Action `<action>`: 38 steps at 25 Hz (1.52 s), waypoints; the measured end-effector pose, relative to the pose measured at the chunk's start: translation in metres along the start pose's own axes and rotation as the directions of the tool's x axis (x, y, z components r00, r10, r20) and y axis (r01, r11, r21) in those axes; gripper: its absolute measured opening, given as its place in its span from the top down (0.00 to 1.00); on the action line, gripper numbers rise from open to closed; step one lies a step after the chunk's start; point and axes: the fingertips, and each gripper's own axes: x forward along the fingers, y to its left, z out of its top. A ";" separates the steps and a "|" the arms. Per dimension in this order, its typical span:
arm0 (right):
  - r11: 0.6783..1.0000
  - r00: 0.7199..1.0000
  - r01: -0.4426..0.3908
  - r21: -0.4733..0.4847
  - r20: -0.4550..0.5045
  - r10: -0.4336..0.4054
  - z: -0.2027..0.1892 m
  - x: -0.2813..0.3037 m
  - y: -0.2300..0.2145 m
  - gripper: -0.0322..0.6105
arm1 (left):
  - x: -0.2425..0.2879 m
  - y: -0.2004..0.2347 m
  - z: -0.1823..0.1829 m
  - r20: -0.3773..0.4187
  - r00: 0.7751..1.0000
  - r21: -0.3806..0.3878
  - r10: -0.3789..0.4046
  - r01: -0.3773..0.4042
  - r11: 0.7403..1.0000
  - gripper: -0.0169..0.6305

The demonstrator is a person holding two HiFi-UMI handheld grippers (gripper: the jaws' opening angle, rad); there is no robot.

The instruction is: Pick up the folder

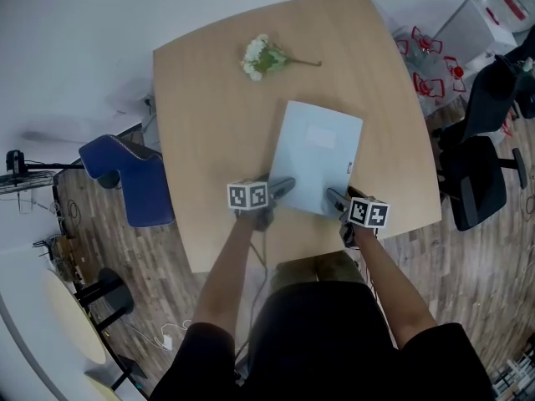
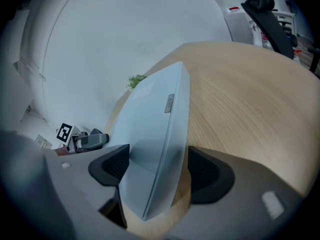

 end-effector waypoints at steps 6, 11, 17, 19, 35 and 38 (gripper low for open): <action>1.000 0.997 -0.020 0.003 -0.071 0.020 -0.010 0.014 0.003 0.31 | 0.010 0.005 -0.003 -0.014 0.999 -0.036 -0.031 0.030 0.999 0.29; 0.999 0.996 -0.029 0.020 -0.078 0.031 -0.011 0.022 0.004 0.31 | 0.008 0.012 0.000 -0.006 1.000 -0.034 -0.011 0.011 0.999 0.34; 0.999 0.998 -0.039 0.012 -0.055 0.039 -0.013 0.020 0.004 0.32 | 0.006 0.009 -0.004 -0.009 1.000 -0.015 -0.002 0.002 1.000 0.35; 0.999 0.998 -0.043 0.002 -0.047 0.043 -0.015 0.015 0.006 0.32 | 0.000 0.003 -0.006 0.014 1.000 0.005 0.012 -0.012 1.000 0.36; 0.865 0.973 -0.123 -0.487 0.114 0.203 0.012 -0.101 0.114 0.33 | -0.137 -0.108 -0.005 0.458 0.889 0.140 -0.030 -0.039 0.989 0.36; 0.816 0.961 -0.137 -0.561 0.125 0.246 0.022 -0.125 0.142 0.33 | -0.169 -0.134 0.004 0.510 0.859 0.200 -0.036 -0.078 0.977 0.36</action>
